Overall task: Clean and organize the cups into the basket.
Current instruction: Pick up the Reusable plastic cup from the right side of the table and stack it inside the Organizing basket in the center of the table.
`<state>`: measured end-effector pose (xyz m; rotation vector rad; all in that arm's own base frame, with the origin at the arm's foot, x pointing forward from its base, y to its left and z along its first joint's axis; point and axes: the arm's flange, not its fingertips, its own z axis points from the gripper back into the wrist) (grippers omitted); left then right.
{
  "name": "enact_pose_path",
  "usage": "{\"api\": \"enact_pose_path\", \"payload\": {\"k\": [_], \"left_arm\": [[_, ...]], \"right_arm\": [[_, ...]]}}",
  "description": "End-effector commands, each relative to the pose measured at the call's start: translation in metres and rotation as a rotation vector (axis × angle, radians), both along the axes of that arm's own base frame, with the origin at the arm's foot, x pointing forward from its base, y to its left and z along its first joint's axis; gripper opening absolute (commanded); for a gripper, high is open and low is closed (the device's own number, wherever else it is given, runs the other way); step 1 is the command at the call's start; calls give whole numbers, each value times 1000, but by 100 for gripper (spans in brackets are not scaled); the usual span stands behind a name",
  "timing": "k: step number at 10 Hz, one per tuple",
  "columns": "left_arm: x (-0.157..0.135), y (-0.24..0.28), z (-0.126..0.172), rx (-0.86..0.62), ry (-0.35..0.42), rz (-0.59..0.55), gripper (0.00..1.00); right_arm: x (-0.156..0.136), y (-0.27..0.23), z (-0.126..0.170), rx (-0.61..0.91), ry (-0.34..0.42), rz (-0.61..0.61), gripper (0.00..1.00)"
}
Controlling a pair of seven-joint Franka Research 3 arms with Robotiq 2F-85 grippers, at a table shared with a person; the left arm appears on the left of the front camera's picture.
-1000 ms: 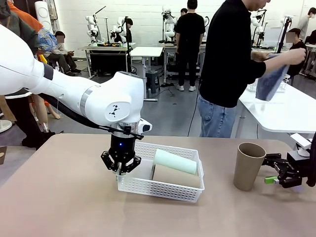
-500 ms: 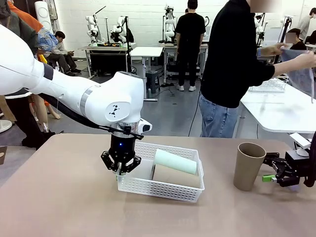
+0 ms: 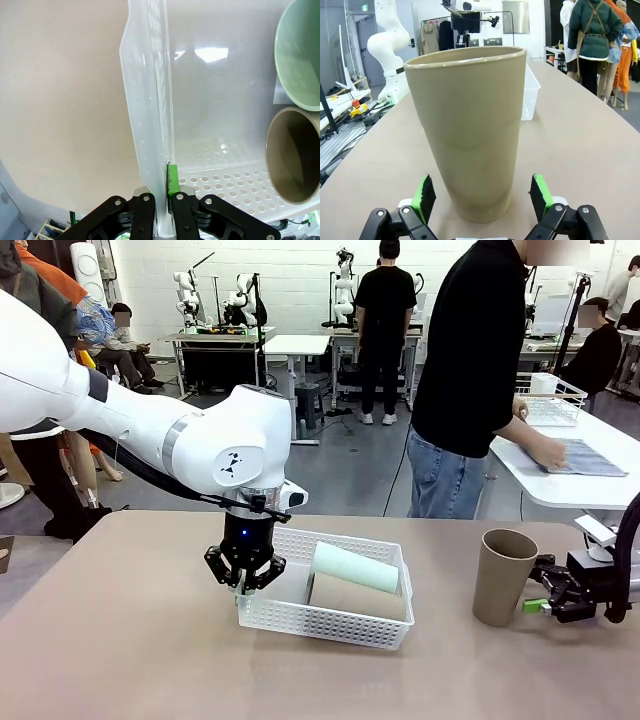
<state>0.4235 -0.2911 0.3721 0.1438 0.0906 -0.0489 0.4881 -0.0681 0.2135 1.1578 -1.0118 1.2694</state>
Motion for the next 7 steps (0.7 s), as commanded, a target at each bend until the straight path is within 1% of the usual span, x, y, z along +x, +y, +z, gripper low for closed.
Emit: {"api": "enact_pose_path", "payload": {"k": [1,7], "left_arm": [[-1,1,-2,6,1,-12,0],[-1,1,-2,6,1,-12,0]], "right_arm": [[8,8,-3,8,6,-15,100],[11,27,-9,-20,22,6,100]]}}
